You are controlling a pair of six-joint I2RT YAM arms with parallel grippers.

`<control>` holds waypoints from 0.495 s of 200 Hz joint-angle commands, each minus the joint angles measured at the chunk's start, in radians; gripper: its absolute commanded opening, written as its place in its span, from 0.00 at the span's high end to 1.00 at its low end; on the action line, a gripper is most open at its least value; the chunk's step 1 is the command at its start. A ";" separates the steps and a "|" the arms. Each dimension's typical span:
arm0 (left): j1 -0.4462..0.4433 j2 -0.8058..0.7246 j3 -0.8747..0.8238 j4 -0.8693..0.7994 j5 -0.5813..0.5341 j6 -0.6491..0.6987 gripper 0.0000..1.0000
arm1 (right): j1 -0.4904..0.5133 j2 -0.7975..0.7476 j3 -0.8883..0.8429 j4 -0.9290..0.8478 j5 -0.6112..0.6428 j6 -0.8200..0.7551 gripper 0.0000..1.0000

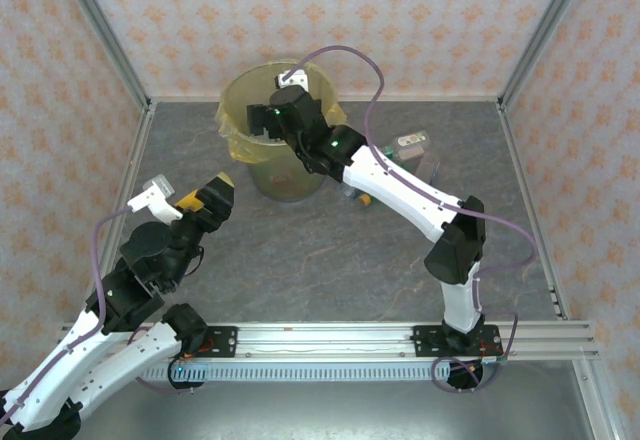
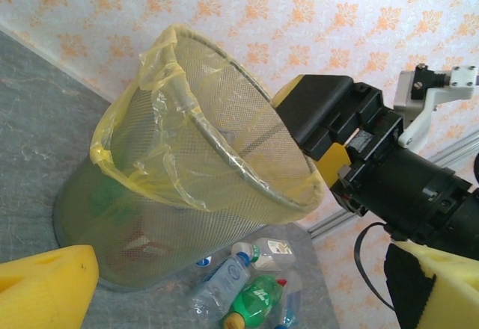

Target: Put the plastic bottles in the bin

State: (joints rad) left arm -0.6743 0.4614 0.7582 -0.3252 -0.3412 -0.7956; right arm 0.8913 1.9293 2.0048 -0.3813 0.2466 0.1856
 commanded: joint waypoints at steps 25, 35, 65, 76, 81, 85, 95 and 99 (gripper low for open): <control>-0.007 0.051 0.019 0.030 0.074 0.052 0.01 | 0.001 -0.167 -0.108 0.051 0.058 0.003 0.00; -0.006 0.060 0.014 0.060 0.114 0.075 0.01 | 0.001 -0.200 -0.158 0.076 0.066 0.010 0.00; -0.007 0.104 0.003 0.104 0.178 0.090 0.01 | 0.001 -0.303 -0.297 0.139 0.079 0.029 0.00; -0.007 0.125 0.001 0.121 0.206 0.093 0.01 | 0.001 -0.338 -0.344 0.151 0.097 0.033 0.00; -0.007 0.135 0.000 0.130 0.221 0.092 0.01 | 0.001 -0.355 -0.364 0.157 0.109 0.033 0.00; -0.007 0.143 -0.003 0.137 0.231 0.090 0.01 | 0.001 -0.366 -0.382 0.163 0.119 0.033 0.00; -0.008 0.163 -0.008 0.157 0.257 0.084 0.01 | 0.001 -0.402 -0.428 0.176 0.142 0.034 0.00; -0.007 0.170 -0.010 0.163 0.262 0.083 0.01 | 0.001 -0.416 -0.449 0.183 0.149 0.035 0.00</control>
State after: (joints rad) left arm -0.6743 0.5983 0.7582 -0.2428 -0.1673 -0.7315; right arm 0.8913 1.5894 1.6390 -0.2604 0.3164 0.2054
